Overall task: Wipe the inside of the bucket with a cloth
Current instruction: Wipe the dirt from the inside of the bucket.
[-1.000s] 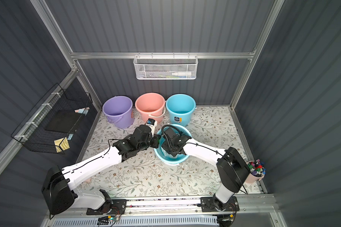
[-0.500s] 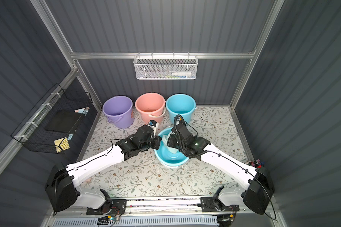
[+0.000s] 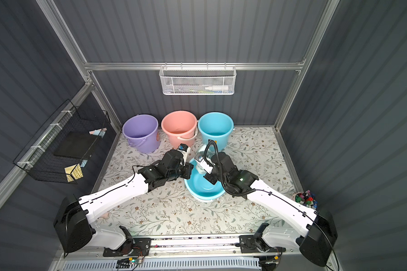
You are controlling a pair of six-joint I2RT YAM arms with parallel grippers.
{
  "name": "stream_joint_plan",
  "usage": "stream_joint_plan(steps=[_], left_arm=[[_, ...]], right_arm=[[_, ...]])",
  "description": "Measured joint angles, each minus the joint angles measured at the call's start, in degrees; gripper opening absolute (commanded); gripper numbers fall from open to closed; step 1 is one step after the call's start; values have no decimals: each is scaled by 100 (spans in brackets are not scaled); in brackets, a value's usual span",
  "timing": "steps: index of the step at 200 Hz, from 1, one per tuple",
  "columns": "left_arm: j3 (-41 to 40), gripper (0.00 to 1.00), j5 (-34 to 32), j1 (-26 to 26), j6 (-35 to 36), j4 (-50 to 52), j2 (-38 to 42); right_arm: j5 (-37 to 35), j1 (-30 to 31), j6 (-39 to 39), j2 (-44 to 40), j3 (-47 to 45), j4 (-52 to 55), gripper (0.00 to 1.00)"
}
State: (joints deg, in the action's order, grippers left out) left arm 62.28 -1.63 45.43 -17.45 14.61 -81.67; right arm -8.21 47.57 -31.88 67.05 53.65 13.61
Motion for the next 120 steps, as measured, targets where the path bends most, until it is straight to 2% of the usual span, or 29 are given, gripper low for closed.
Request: stream_joint_plan(steps=[24,51,89,120], left_arm=[[0,0,114,0,63,-2,0],[2,0,245,0,133,7,0],[2,0,304,-13,192,20,0],[2,0,315,-50,214,61,0]], right_arm=[[17,-96,-1453,-24,-389,-472,0],[125,-319,-2494,190,-437,-787,0],[306,-514,-3390,667,-372,-1073,0],[503,-592,-3729,984,-313,-1080,0]])
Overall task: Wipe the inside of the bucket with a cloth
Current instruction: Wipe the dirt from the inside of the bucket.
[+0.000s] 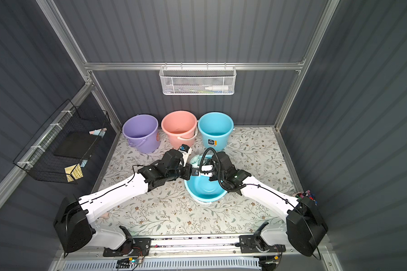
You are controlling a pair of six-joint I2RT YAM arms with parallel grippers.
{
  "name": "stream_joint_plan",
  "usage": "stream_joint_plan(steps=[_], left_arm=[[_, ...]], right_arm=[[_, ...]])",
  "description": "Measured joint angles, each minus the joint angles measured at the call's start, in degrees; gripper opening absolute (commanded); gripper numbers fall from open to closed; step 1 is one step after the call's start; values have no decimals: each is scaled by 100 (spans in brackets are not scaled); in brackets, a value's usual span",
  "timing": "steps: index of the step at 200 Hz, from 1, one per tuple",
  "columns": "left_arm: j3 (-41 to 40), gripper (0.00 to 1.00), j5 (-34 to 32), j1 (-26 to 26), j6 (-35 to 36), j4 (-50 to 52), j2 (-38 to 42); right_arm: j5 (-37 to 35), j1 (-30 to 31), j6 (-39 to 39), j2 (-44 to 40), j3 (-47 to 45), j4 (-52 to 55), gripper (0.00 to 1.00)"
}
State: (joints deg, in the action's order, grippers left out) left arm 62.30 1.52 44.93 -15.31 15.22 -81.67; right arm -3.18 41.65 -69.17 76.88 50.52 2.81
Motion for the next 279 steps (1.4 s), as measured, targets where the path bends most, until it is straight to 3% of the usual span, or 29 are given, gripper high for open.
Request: stream_joint_plan(steps=[79,127,173,243,279], left_arm=[[4,0,66,-35,74,37,11],[26,0,46,-44,144,-20,11],[37,0,-22,-50,192,26,11],[37,0,-63,-63,188,42,22],[37,0,-63,26,144,26,31]], right_arm=[[160,-7,-739,761,122,74,0],[81,26,-1322,1598,752,621,0],[-9,33,-1384,2164,964,925,0],[-70,66,-1270,2159,1154,1327,0],[-229,234,-1209,1427,903,1353,0]])
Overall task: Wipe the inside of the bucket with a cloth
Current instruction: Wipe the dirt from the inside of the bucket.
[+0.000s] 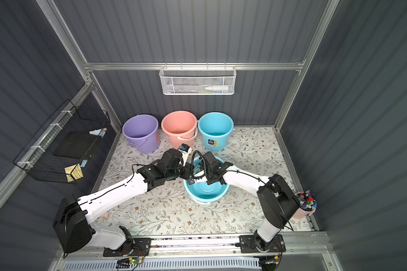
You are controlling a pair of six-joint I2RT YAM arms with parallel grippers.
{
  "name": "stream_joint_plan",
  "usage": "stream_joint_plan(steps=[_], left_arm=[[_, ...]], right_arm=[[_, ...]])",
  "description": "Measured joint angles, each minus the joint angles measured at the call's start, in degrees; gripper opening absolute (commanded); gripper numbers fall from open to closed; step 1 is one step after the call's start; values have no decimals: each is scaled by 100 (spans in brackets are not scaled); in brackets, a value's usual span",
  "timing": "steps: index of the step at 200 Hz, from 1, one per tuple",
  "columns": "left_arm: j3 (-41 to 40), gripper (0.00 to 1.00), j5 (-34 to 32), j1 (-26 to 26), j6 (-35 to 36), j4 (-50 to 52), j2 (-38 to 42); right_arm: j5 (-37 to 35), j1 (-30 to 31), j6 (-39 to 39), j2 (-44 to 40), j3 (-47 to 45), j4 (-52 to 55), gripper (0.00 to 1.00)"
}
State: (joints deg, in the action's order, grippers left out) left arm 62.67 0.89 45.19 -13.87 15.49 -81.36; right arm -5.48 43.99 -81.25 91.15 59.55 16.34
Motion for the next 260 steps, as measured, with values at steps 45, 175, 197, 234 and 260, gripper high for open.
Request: stream_joint_plan(steps=[45,175,197,234,260], left_arm=[[0,0,-24,24,-66,11,2],[0,0,-142,24,-125,11,2],[0,0,-190,24,-151,11,2],[0,0,-289,24,-249,11,2],[0,0,-348,24,-280,9,2]], right_arm=[[-249,195,-136,-1047,-186,219,0],[-1757,337,-1008,-2396,264,1563,0],[-1996,339,-1062,-2175,501,1716,0],[-2277,372,-1064,-1672,638,1766,0],[-2299,396,-975,-1309,693,1797,0]])
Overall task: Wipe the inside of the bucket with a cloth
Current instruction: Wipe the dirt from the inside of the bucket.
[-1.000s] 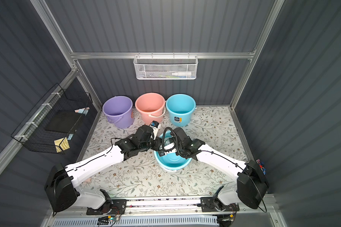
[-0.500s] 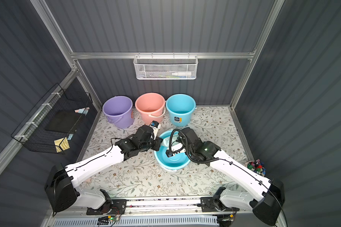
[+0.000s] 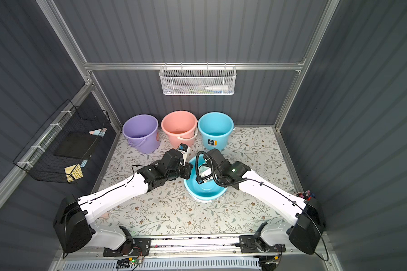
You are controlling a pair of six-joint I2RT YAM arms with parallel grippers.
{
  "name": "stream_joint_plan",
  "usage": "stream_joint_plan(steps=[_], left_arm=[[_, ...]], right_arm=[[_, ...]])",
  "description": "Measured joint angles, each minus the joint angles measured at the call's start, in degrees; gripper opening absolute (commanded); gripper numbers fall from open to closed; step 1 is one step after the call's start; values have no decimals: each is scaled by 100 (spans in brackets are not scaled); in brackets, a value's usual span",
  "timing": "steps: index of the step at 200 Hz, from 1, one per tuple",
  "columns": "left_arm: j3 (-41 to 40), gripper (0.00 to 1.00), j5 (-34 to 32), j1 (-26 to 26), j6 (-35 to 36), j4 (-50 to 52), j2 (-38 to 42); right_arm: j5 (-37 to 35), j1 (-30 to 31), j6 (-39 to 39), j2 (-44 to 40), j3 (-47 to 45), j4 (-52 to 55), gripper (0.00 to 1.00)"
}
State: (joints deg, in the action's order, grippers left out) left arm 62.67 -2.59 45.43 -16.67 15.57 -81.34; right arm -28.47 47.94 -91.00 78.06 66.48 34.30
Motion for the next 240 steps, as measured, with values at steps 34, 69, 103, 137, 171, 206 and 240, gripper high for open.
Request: stream_joint_plan(steps=[34,69,103,137,171,206,240], left_arm=[[0,0,-2,0,2,2,2],[0,0,0,0,7,20,35],[-2,0,-15,0,7,118,83],[-2,0,-20,0,17,131,85],[-2,0,-52,-7,11,149,87],[-2,0,-153,-22,-42,186,107],[-17,0,-170,-22,-28,229,173]], right_arm=[[22,-2,232,431,7,-2,0],[144,-22,577,802,-92,-166,0],[382,-35,903,1147,-321,-393,0],[629,-33,1250,1585,-503,-704,0],[839,-50,1541,1969,-608,-979,0],[946,-59,1801,2094,-608,-1213,0],[1099,-61,1947,1963,-662,-1283,0]])
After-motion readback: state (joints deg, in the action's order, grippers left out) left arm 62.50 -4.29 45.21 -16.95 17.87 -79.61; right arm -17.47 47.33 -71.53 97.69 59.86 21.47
